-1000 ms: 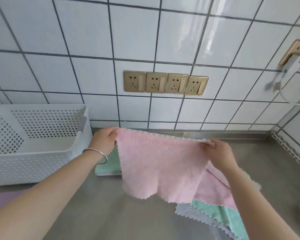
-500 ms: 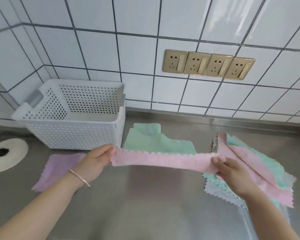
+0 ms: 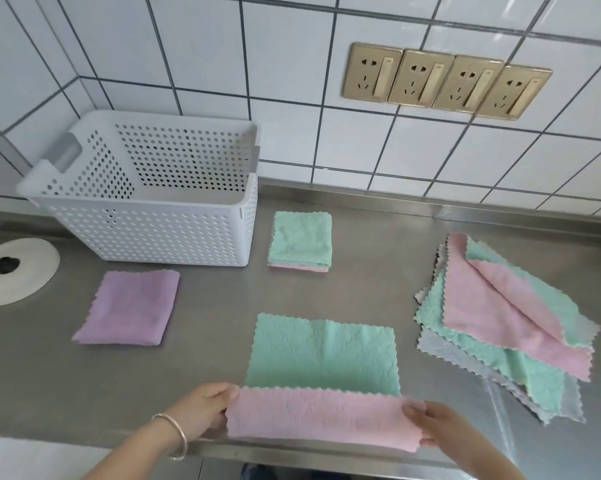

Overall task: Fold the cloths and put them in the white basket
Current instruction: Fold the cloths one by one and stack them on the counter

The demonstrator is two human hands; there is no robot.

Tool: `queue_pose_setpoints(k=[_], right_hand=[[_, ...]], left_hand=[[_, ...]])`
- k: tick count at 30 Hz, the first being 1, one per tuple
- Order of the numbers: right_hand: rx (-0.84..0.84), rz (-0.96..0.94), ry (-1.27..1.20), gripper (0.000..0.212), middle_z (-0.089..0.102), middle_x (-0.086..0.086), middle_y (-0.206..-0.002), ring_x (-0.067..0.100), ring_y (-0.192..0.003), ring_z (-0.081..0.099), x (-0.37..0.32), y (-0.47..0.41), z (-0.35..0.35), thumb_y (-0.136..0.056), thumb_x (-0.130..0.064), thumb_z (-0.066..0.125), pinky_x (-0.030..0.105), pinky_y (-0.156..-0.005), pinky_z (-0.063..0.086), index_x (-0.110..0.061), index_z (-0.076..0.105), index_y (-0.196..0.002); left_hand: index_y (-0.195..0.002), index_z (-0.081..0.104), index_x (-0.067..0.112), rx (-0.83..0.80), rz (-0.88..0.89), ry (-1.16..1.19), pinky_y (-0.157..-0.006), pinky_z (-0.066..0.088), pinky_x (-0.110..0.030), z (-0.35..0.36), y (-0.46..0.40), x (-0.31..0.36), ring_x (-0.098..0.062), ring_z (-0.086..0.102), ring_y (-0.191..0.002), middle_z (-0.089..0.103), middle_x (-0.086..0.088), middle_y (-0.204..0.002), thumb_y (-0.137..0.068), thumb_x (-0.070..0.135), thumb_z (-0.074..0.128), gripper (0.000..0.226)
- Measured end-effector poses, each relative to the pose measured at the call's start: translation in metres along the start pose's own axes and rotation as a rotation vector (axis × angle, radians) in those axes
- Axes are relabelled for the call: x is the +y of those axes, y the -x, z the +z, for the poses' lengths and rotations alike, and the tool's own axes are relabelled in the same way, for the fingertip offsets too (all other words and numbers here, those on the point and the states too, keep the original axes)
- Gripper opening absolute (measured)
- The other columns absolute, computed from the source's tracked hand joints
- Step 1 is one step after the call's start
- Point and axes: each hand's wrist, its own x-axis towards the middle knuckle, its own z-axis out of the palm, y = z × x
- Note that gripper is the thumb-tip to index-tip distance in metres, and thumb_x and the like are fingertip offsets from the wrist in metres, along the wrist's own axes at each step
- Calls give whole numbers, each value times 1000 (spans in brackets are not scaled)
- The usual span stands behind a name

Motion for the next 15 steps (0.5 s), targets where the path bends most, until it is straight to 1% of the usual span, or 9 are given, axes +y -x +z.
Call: queue_pose_setpoints(k=[1, 3, 6, 7, 8, 10, 11, 13, 15], right_hand=[[9, -16, 20, 17, 70, 11, -95, 24, -87, 65, -3, -5, -1, -94, -18, 50, 34, -83, 54, -16, 66, -89], [47, -52, 22, 20, 68, 13, -89, 25, -83, 61, -12, -15, -2, -95, -15, 50, 38, -85, 50, -16, 66, -82], [122, -80, 7, 19, 65, 5, -87, 22, -82, 58, -28, -30, -3, -96, -16, 46, 35, -80, 47, -14, 62, -86], [139, -91, 31, 18, 65, 4, -87, 20, -82, 57, -32, -36, -4, -97, -17, 45, 32, -77, 45, -13, 61, -90], [157, -100, 59, 19, 64, 7, -87, 20, -81, 56, -35, -43, -5, -97, -19, 44, 30, -73, 43, -11, 61, -91], [197, -102, 118, 26, 62, 16, -82, 19, -77, 52, -38, -55, -5, -98, -21, 43, 29, -68, 37, -5, 61, -88], [221, -97, 152, 29, 59, 18, -79, 18, -75, 50, -39, -61, -6, -98, -23, 42, 29, -65, 34, -3, 59, -85], [257, -92, 217, 30, 57, 11, -76, 20, -73, 49, -43, -69, -6, -98, -27, 40, 28, -60, 32, -9, 57, -83], [283, -94, 258, 28, 59, 7, -83, 20, -76, 51, -46, -74, -6, -98, -29, 38, 28, -60, 34, -13, 60, -91]], left_hand=[[-77, 50, 19, 10, 2, 12, -74, 32, -28, -1, -5, 3, -15, 37, -76, 42, -1, -77, -83, 49, 49, 31], [-77, 54, 17, 107, 19, -19, -70, 35, -28, -3, -17, 14, -16, 42, -73, 49, -4, -76, -91, 41, 45, 29], [-66, 52, 22, 274, 106, -125, -64, 34, -30, -3, -36, 41, -18, 41, -61, 50, -1, -63, -96, 27, 42, 32], [-64, 50, 23, 310, 121, -134, -64, 34, -31, -2, -43, 48, -19, 41, -60, 51, -4, -61, -96, 25, 42, 34], [-64, 50, 22, 346, 124, -141, -65, 35, -32, -1, -49, 54, -19, 42, -61, 57, -12, -65, -96, 23, 42, 33], [-76, 57, 14, 407, 107, -199, -67, 35, -31, 1, -60, 60, -22, 48, -68, 66, -24, -90, -96, 21, 42, 26], [-86, 61, 9, 427, 105, -244, -70, 36, -30, 2, -66, 64, -25, 54, -77, 66, -23, -100, -97, 21, 41, 26], [-101, 62, 3, 465, 101, -310, -75, 36, -30, 0, -76, 68, -31, 59, -97, 66, -19, -109, -97, 22, 40, 29], [-106, 62, 4, 482, 81, -344, -79, 38, -30, -1, -87, 70, -32, 58, -104, 66, -17, -114, -97, 22, 40, 30]])
